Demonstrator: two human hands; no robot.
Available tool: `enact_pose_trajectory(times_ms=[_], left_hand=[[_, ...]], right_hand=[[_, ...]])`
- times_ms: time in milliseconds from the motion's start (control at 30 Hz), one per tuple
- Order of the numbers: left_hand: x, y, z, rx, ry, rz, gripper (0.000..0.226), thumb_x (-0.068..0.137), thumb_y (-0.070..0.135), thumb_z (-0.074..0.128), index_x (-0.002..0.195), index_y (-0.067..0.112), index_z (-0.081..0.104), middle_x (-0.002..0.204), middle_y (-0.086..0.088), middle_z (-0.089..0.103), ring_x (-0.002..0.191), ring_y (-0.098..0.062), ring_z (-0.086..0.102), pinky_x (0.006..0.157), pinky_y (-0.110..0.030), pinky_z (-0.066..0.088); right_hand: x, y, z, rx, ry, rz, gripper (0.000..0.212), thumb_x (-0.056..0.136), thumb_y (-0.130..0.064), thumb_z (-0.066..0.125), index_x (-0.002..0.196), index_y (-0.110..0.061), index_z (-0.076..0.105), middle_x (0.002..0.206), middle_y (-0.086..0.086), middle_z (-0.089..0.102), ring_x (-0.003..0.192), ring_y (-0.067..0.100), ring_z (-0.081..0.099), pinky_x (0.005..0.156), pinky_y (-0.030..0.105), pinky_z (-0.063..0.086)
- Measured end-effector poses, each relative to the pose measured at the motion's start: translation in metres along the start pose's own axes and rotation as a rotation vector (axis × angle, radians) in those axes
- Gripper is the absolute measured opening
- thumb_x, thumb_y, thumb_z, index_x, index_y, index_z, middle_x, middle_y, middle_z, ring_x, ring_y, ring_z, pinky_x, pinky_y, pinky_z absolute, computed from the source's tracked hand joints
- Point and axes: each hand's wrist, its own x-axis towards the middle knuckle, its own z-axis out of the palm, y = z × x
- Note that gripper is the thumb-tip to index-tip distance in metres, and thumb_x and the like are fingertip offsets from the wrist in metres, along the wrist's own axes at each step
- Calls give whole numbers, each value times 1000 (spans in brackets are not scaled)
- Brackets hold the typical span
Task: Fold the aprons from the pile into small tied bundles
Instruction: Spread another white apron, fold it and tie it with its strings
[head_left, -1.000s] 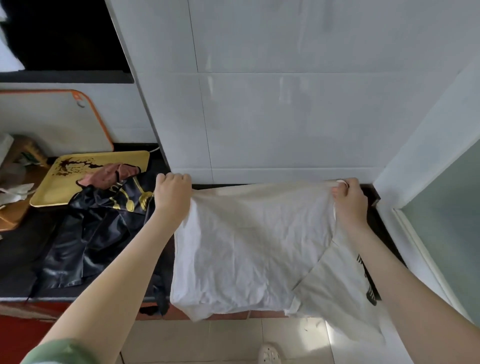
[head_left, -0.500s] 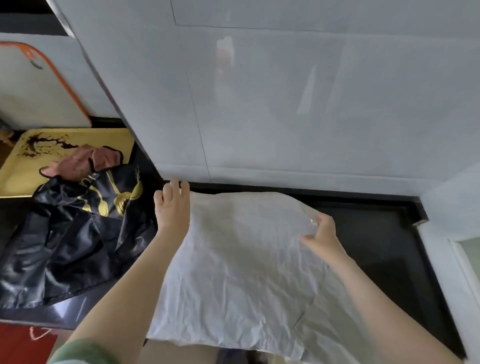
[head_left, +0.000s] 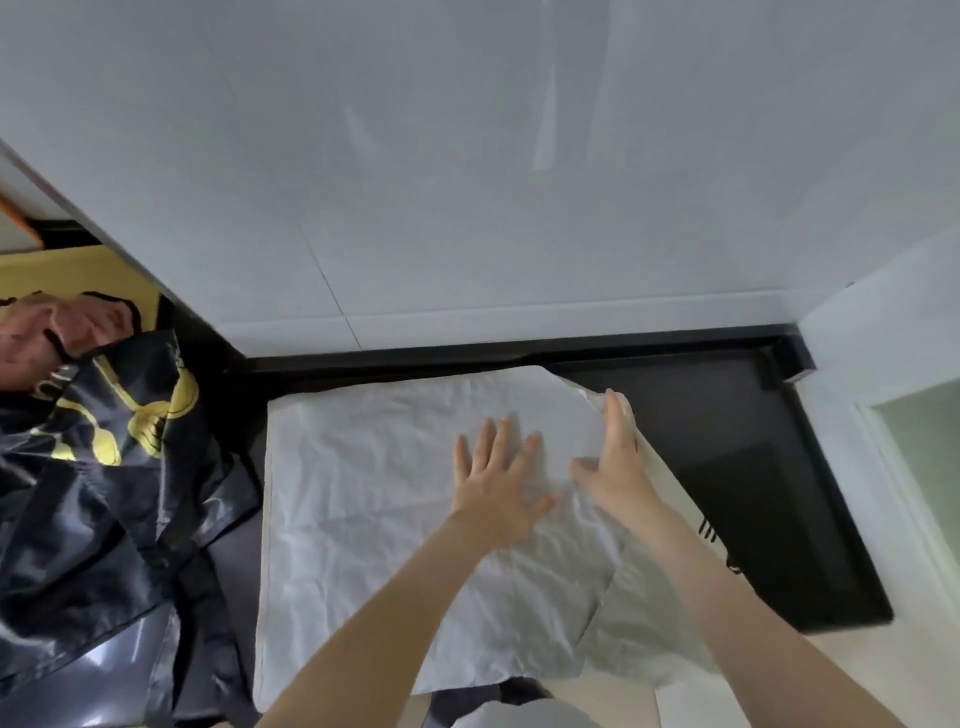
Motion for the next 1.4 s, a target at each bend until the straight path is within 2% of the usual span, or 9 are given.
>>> enact_pose_trajectory(times_ms=[333,400,600,733,900,967,1133,1233,1400], left_hand=[[-1,-21,15,139,115,22,81,85,77,10,148,37,-21,156,-2,-29,141,-25,-32,115,-52,-17],[-2,-29,14,190,109,27,81,85,78,8,150,35,-15,157,-2,-27,141,-24,-32,114,-51,-19],[-9,-60,17,241,161,62,92,81,79,-5,152,25,19,157,-3,-6,147,-22,-10,116,-45,-15],[-10,-59,10,219,122,61,88,76,79,-9,147,28,-15,155,0,-20,144,-21,-22,112,-42,-23],[-6,-8,2,176,175,140,69,82,40,42,145,12,36,154,-19,25,145,-37,13,116,-56,2],[-2,29,0,128,111,220,69,84,19,48,148,15,23,154,-8,22,146,-29,9,118,-50,1],[11,60,14,145,-66,140,89,81,80,29,151,35,-3,159,1,13,147,-30,8,110,-62,-13],[11,47,16,180,-88,132,104,67,93,28,150,40,-6,158,7,22,147,-26,13,110,-59,-17],[8,32,10,157,-35,137,110,62,92,38,151,36,5,151,9,34,144,-23,19,112,-52,-17]], right_hand=[[-59,22,-25,-722,-361,-325,10,86,-26,42,89,-19,49,94,-5,49,89,24,53,76,34,41],[-64,17,-37,-879,-423,-275,22,93,-26,38,84,-17,56,81,-3,55,86,24,55,78,31,37],[-64,24,-68,-1144,-568,-148,39,96,-30,37,100,-9,70,105,5,66,113,22,50,111,33,22],[-58,24,-82,-1086,-475,-11,48,96,-50,32,101,-16,66,104,-3,67,124,14,44,118,42,0],[-60,26,-97,-951,-395,127,54,93,-62,30,95,-20,62,104,-4,66,122,11,47,116,52,-11],[-60,30,-92,-891,-380,207,61,91,-68,27,91,-19,64,98,-5,66,122,13,46,116,54,-11],[-65,35,-95,-845,-373,275,48,91,-55,35,74,-18,60,74,-7,59,109,12,49,113,59,-11],[-72,44,-107,-996,-419,206,30,88,-43,43,92,-21,62,99,-8,60,125,9,42,112,62,-15],[-82,81,-121,-1234,-333,203,48,85,-42,57,131,-28,52,156,-5,21,148,32,-10,112,59,-17]])
